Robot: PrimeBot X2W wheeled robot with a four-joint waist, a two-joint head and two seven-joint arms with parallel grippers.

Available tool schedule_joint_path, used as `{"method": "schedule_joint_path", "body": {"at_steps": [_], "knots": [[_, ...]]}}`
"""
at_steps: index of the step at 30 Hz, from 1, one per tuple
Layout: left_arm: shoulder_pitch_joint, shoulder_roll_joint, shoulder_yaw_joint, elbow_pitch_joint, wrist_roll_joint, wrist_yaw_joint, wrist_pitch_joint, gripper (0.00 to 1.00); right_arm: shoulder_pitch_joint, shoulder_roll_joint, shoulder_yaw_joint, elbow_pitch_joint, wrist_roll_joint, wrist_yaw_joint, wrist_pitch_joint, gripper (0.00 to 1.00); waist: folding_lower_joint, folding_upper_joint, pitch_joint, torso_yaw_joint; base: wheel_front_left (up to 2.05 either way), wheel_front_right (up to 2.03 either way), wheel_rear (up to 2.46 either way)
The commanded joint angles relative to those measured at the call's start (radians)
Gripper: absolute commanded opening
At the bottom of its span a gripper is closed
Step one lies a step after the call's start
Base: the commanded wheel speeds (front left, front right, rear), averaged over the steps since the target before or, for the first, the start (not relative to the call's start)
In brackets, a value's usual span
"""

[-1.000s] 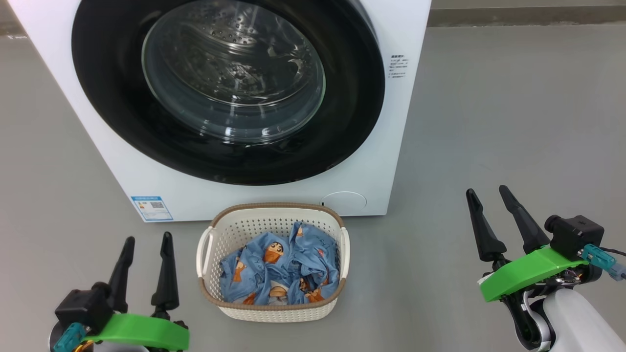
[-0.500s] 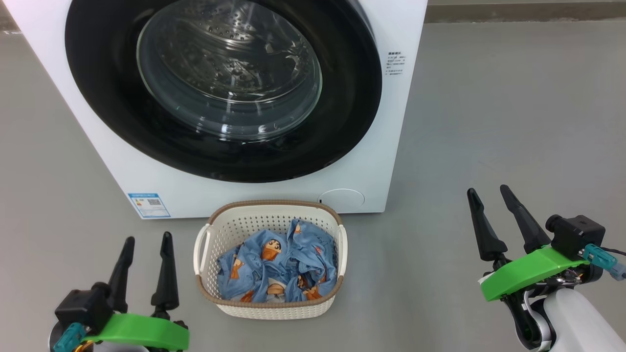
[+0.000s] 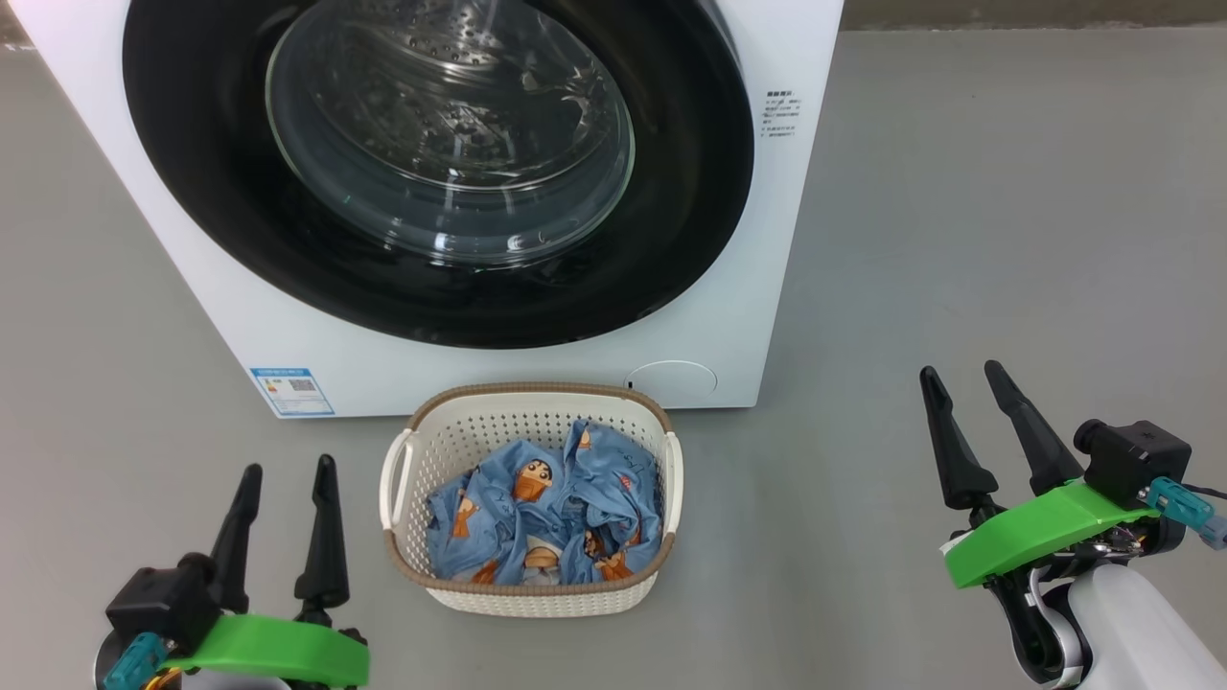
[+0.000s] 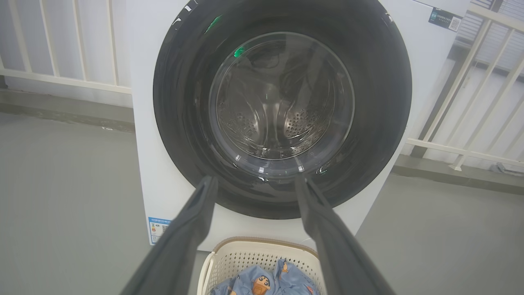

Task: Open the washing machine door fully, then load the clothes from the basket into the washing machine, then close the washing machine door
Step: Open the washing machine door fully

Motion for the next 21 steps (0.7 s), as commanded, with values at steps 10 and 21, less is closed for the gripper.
{"method": "schedule_joint_path", "body": {"at_steps": [10,21], "knots": [[-0.043,0.031,0.028,-0.021,-0.010,0.007,-0.011,1.00,-0.035,-0.003,0.008,-0.012,0.001,0.006,-0.012,1.00,0.0000,0.0000,0.011,0.004,0.00,0.00,0.00],[-0.049,0.035,0.027,-0.019,-0.014,0.011,-0.012,1.00,-0.045,-0.007,-0.003,-0.005,0.003,0.006,-0.012,1.00,0.0000,0.0000,0.017,0.006,0.00,0.00,0.00]]}}
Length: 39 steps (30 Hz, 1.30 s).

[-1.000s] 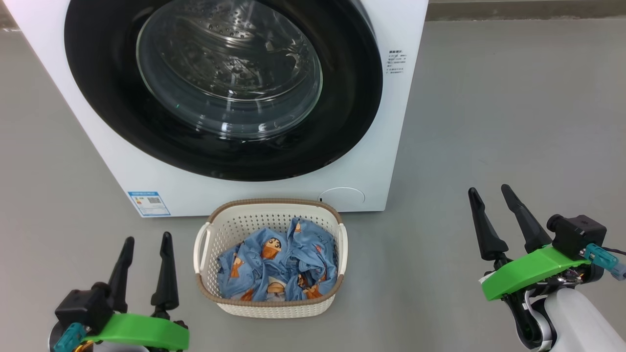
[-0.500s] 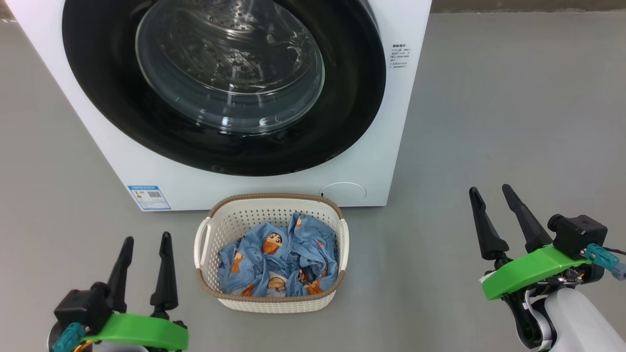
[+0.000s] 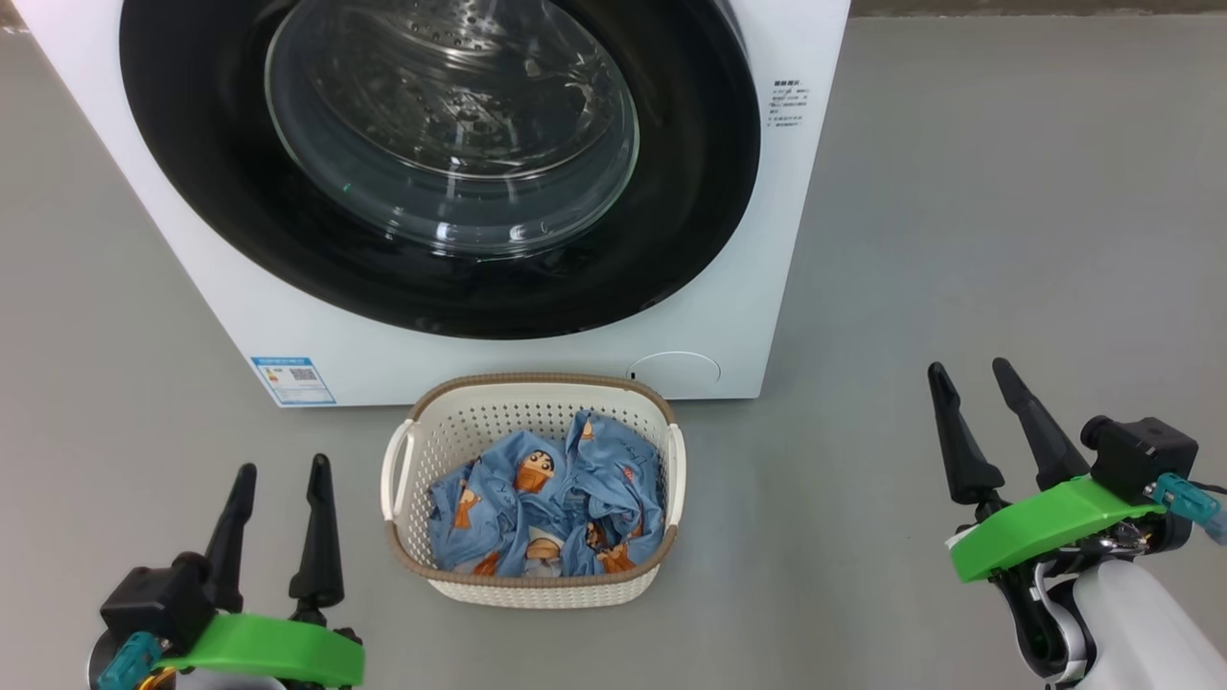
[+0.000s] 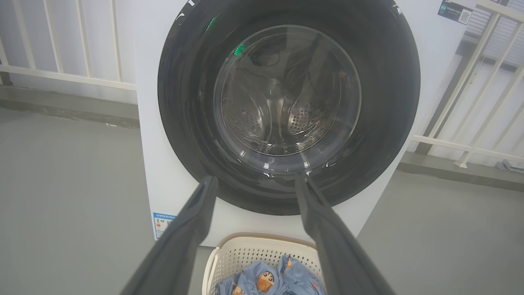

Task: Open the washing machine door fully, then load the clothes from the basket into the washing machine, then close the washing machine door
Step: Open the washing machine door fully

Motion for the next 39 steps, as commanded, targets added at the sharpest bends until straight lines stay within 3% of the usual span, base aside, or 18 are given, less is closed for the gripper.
{"method": "schedule_joint_path", "body": {"at_steps": [1,23,26,27,30,31,32,39], "knots": [[-0.048,0.024,0.030,-0.020,-0.008,0.006,-0.012,1.00,-0.039,-0.012,0.011,-0.020,0.003,0.006,-0.012,1.00,0.0000,0.0000,0.001,0.001,0.00,0.00,0.00],[-0.055,0.016,0.030,-0.046,-0.002,0.009,-0.013,1.00,-0.115,-0.051,-0.026,-0.009,0.014,0.006,-0.012,1.00,0.0000,0.0000,0.050,0.029,0.00,0.00,0.00],[-0.060,0.014,0.030,-0.049,-0.002,0.006,-0.014,1.00,-0.130,-0.059,-0.031,-0.008,0.019,0.006,-0.012,0.79,0.0000,0.0000,0.063,0.037,0.00,0.00,0.00],[-0.061,0.014,0.029,-0.050,-0.001,0.005,-0.014,1.00,-0.136,-0.061,-0.033,-0.008,0.023,0.006,-0.012,0.60,0.0000,0.0000,0.068,0.039,0.00,0.00,0.00],[-0.067,0.012,0.029,-0.053,0.000,0.002,-0.014,1.00,-0.154,-0.068,-0.038,-0.006,0.034,0.006,-0.012,0.28,0.0000,0.0000,0.082,0.047,0.00,0.00,0.00],[-0.068,0.011,0.029,-0.053,0.000,0.000,-0.014,1.00,-0.161,-0.071,-0.037,-0.003,0.037,0.006,-0.012,0.05,0.0000,0.0000,0.086,0.049,0.00,0.00,0.00],[-0.069,0.010,0.029,-0.053,0.000,-0.001,-0.014,1.00,-0.167,-0.074,-0.037,-0.001,0.039,0.006,-0.012,0.00,0.0000,0.0000,0.090,0.052,0.00,0.00,0.00],[-0.075,0.006,0.027,-0.059,0.002,-0.008,-0.014,1.00,-0.204,-0.092,-0.033,0.005,0.073,0.006,-0.012,0.00,0.0000,0.0000,0.114,0.069,0.00,0.00,0.00]]}}
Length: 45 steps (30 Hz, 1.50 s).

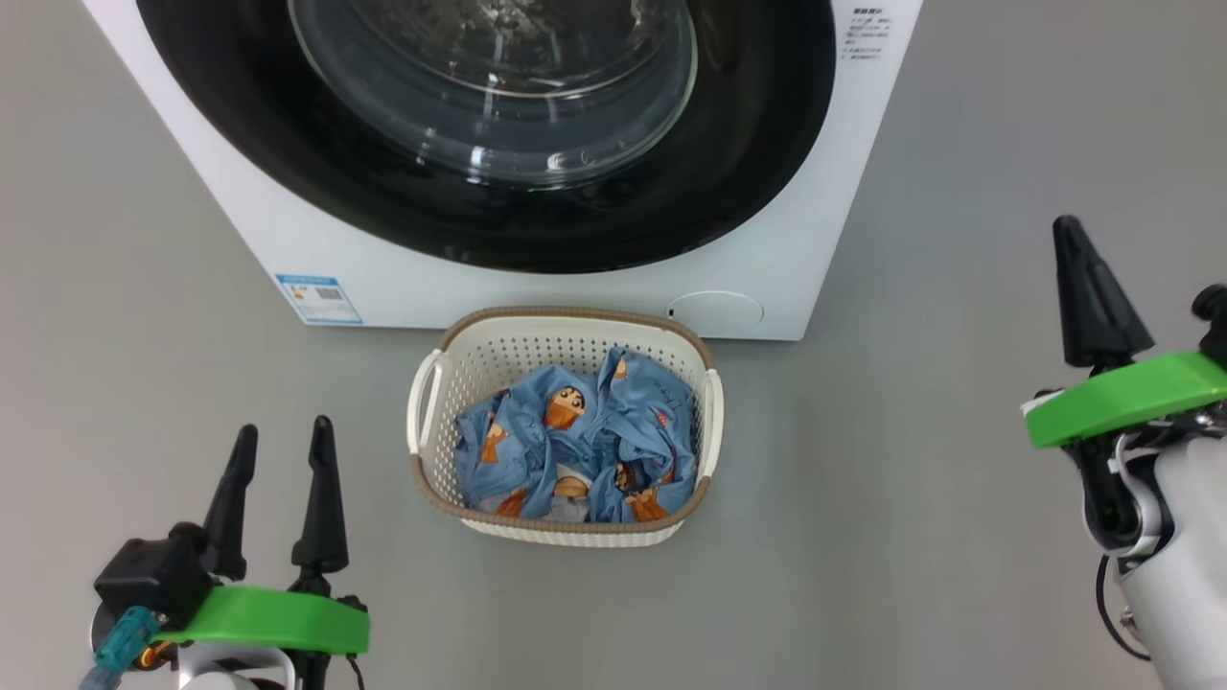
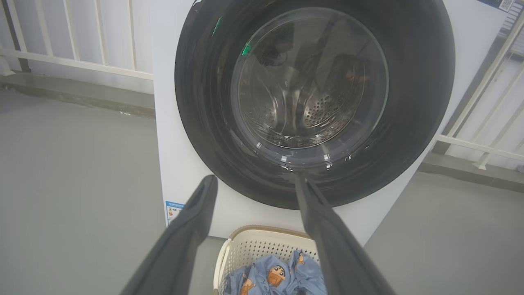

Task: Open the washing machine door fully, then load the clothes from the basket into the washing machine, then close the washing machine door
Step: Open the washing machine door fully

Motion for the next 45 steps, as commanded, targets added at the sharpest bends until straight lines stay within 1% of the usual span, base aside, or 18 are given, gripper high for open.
{"method": "schedule_joint_path", "body": {"at_steps": [1,4,9,14,17,21,27,34,39,45], "knots": [[-0.036,0.017,0.029,-0.031,0.006,-0.007,-0.011,1.00,-0.030,-0.018,0.017,-0.017,0.022,0.006,-0.009,0.00,0.0000,0.0000,0.012,0.010,0.00,0.00,0.00],[-0.041,0.015,0.028,-0.036,0.008,-0.010,-0.011,1.00,-0.057,-0.029,0.020,-0.014,0.073,0.006,-0.009,0.00,0.0000,0.0000,0.030,0.019,0.00,0.00,0.00],[-0.053,0.009,0.028,-0.044,0.010,-0.017,-0.011,1.00,-0.120,-0.061,0.037,-0.013,0.207,0.006,-0.009,0.00,0.0000,0.0000,0.064,0.033,0.00,0.00,0.00],[-0.067,0.001,0.026,-0.054,0.013,-0.024,-0.011,1.00,-0.199,-0.112,0.089,0.002,0.397,0.006,0.003,0.00,0.0000,0.0000,0.101,0.052,0.00,0.00,0.00],[-0.075,-0.002,0.026,-0.058,0.014,-0.029,-0.011,1.00,-0.255,-0.143,0.128,0.004,0.527,0.006,0.049,0.00,0.0000,0.0000,0.124,0.059,0.00,0.00,0.00],[-0.087,-0.007,0.025,-0.065,0.017,-0.034,-0.011,1.00,-0.321,-0.188,0.148,0.017,0.684,0.006,0.120,0.00,0.0000,0.0000,0.151,0.075,0.00,0.00,0.00],[-0.102,-0.014,0.034,-0.074,0.019,-0.039,-0.011,1.00,-0.403,-0.230,0.162,0.014,0.868,0.006,0.255,0.00,0.0000,0.0000,0.189,0.096,0.00,0.00,0.00],[-0.127,-0.024,0.036,-0.079,0.022,-0.043,-0.011,1.00,-0.500,-0.251,0.152,0.046,0.984,0.006,0.380,0.00,0.0000,0.0000,0.239,0.118,0.00,0.00,0.00],[-0.143,-0.030,0.033,-0.082,0.027,-0.045,-0.011,1.00,-0.562,-0.263,0.157,0.067,1.019,0.006,0.466,0.00,0.0000,0.0000,0.269,0.134,0.00,0.00,0.00],[-0.150,-0.035,0.031,-0.094,0.028,-0.046,-0.011,1.00,-0.615,-0.265,0.151,0.087,1.046,0.006,0.531,0.00,0.0000,0.0000,0.288,0.151,0.00,0.00,0.00]]}}
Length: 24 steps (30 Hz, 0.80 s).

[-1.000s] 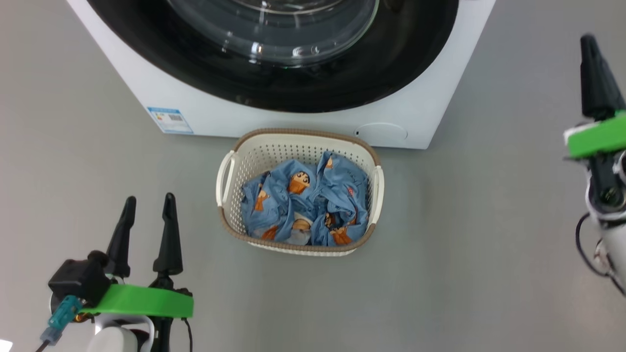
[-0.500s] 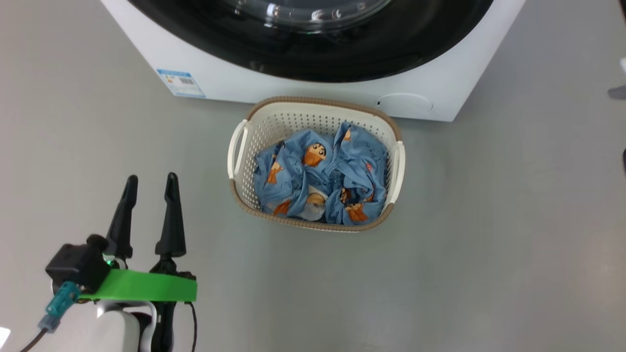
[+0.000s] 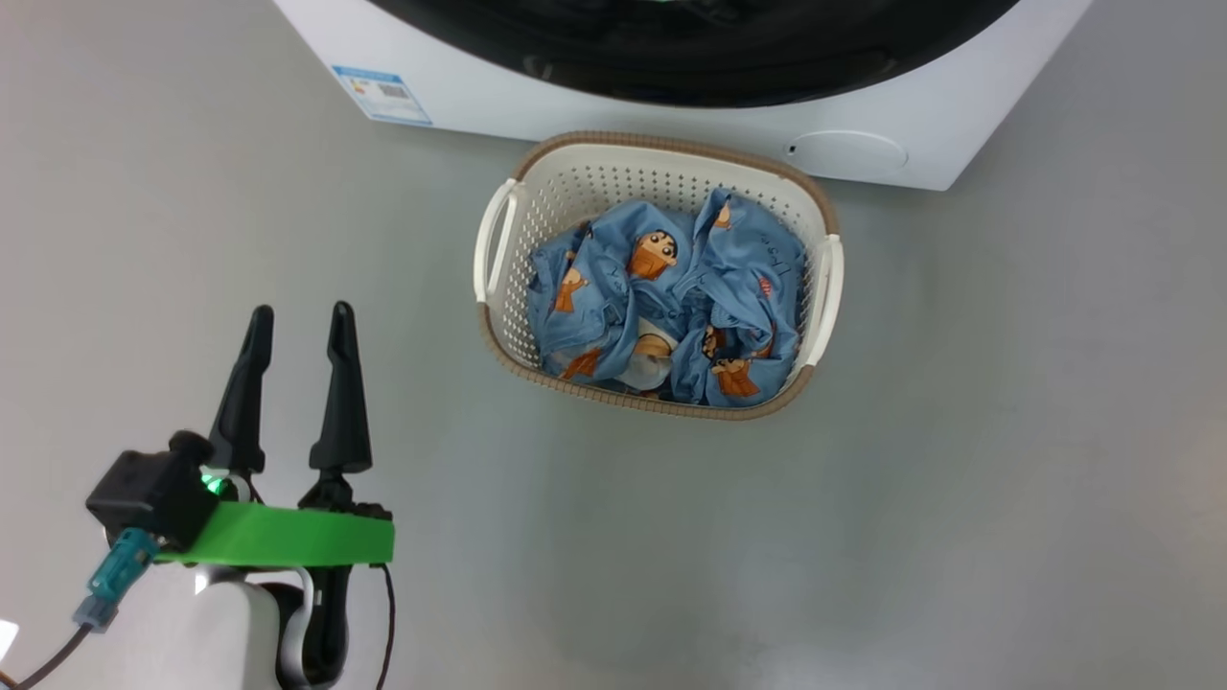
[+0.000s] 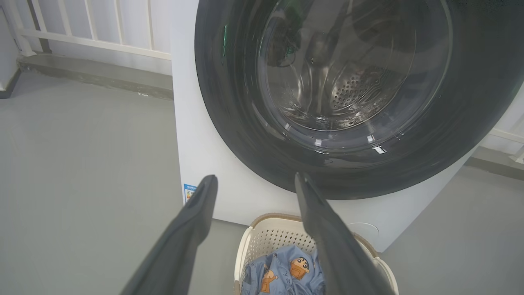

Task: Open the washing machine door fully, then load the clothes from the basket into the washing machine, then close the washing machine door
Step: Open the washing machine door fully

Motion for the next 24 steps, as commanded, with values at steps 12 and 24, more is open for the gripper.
{"method": "schedule_joint_path", "body": {"at_steps": [12,24], "knots": [[-0.030,0.010,0.012,-0.054,-0.005,-0.003,-0.010,1.00,-0.114,-0.005,-0.013,0.019,0.021,0.006,0.107,0.00,-0.0001,0.0000,0.062,0.036,0.00,0.00,0.00],[-0.038,0.000,0.004,-0.057,-0.012,-0.003,-0.010,1.00,-0.199,-0.001,0.002,0.054,-0.002,0.006,0.161,0.00,-0.0001,0.0000,0.101,0.066,0.00,0.00,0.00]]}}
